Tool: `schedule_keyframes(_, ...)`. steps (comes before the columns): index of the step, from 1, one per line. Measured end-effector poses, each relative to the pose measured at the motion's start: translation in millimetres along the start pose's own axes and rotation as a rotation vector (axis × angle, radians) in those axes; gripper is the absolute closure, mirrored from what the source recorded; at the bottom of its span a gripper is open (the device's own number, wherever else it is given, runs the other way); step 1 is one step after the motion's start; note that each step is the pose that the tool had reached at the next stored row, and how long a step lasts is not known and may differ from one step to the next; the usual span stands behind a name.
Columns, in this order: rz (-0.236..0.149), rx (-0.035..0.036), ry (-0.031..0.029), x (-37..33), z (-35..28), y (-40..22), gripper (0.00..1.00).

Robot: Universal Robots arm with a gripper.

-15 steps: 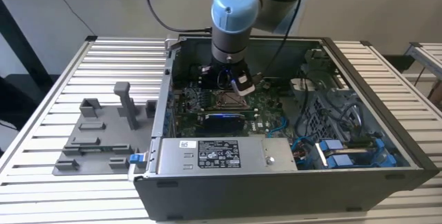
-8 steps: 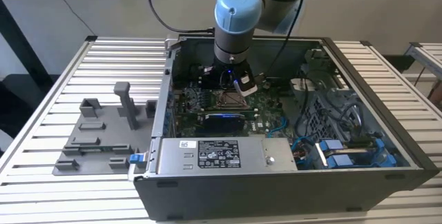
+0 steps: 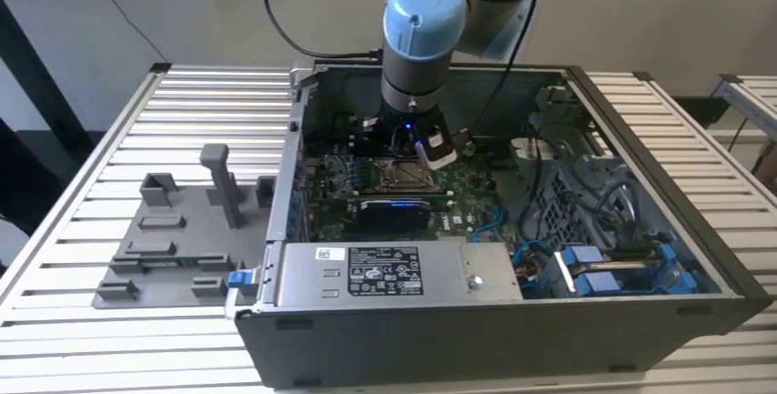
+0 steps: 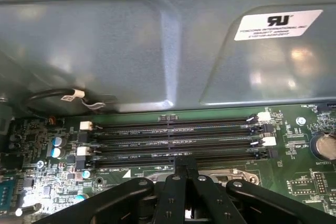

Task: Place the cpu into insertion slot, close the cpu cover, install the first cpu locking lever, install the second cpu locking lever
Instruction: 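Install the first cpu locking lever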

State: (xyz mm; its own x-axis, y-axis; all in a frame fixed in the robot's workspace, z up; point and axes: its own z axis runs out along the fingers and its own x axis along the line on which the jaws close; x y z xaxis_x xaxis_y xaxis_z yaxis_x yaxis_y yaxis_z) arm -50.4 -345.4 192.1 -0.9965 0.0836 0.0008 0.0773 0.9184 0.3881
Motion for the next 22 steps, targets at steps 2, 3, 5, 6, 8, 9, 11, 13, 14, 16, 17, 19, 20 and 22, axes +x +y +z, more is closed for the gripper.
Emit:
schedule_keyframes(2, 0.0, 0.0, 0.0, -1.7, 0.3, 0.0, 0.89)
schedule_keyframes(3, 0.0, 0.0001, 0.0, -2.6, 0.5, 0.0, 0.89)
schedule_keyframes(5, 0.0, 0.0002, 0.0, -4.3, 0.8, 0.0, 0.89)
schedule_keyframes(6, 0.0, 0.0002, 0.0001, -5.1, 1.0, 0.0, 0.89)
schedule_keyframes(8, 0.0, 0.0001, 0.0, -7.0, 1.3, 0.1, 0.89)
schedule_keyframes(9, 0.0, 0.0, 0.0, -7.8, 1.5, 0.1, 0.89)
schedule_keyframes(11, 0.0, 0.0001, 0.0001, -9.4, 1.9, 0.1, 0.89)
schedule_keyframes(13, 0.0, 0.0001, 0.0, -11.1, 2.2, 0.1, 0.89)
schedule_keyframes(14, 0.0, 0.0, 0.0, -12.0, 2.3, 0.1, 0.89)
schedule_keyframes(16, 0.0, 0.0, 0.0001, -13.5, 2.6, 0.1, 0.89)
schedule_keyframes(17, 0.0, -0.0002, 0.0001, -14.2, 2.7, 0.1, 0.89)
schedule_keyframes(19, 0.0, -0.002, 0.0002, -15.5, 3.1, 0.1, 0.89)
schedule_keyframes(20, 0.0, -0.0036, 0.0001, -16.1, 3.4, 0.1, 0.89)
schedule_keyframes(22, 0.0, -0.0061, 0.0001, -17.0, 3.7, 0.0, 0.89)
